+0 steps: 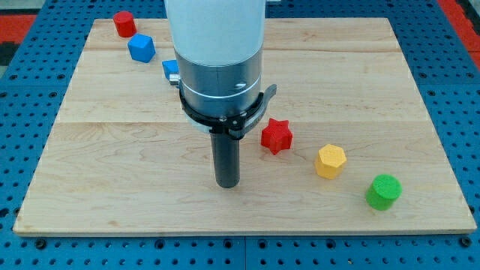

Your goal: Separate the yellow heart from the green star

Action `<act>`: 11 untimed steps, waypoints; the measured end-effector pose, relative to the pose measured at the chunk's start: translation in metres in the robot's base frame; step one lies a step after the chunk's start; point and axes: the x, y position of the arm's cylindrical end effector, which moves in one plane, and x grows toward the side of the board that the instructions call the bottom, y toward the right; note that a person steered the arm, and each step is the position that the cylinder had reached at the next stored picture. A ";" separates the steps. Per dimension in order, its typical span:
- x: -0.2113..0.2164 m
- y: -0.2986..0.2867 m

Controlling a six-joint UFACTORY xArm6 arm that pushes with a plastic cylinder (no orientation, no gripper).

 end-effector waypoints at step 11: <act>-0.142 -0.068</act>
